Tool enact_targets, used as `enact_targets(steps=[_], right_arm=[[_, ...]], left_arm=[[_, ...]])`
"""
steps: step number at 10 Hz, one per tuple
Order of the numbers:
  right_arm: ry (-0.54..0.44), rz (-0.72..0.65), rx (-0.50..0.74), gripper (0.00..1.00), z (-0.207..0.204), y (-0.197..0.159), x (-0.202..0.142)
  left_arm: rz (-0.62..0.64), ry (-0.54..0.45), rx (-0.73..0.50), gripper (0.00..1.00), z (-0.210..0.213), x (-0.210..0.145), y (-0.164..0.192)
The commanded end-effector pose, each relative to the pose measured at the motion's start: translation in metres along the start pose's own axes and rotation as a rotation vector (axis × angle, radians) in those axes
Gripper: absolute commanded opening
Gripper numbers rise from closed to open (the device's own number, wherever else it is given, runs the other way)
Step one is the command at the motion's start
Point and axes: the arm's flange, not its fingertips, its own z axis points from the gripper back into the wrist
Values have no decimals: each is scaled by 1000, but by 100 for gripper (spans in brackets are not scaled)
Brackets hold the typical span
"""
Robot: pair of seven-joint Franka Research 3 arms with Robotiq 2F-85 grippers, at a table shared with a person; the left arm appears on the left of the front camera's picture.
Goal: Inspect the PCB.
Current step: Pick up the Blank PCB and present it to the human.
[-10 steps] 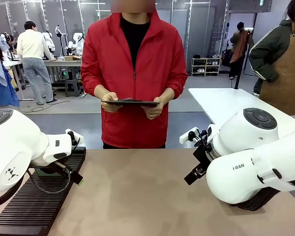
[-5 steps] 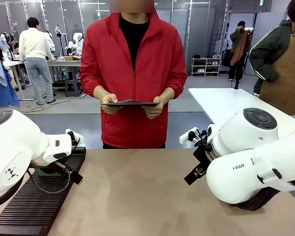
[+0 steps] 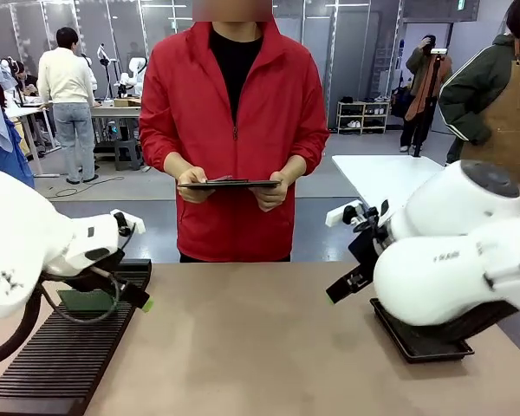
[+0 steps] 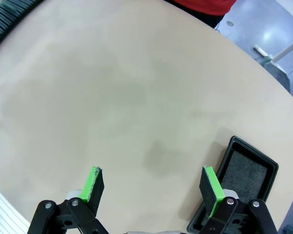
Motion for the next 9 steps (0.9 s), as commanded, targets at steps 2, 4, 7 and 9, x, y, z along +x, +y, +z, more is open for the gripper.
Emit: enact_targets(steps=[2, 4, 7, 9], right_arm=[[-38, -86, 241, 100, 52, -38, -7], [-60, -205, 451, 100, 87, -73, -23], [-147, -372, 792, 100, 115, -130, -75], [-288, -481, 916, 100, 125, -162, -118]], left_arm=[[82, -59, -393, 100, 60, -17, 46], [126, -108, -543, 100, 90, -32, 76], [265, -187, -735, 100, 117, -82, 124], [367, -276, -849, 100, 133, -123, 147]])
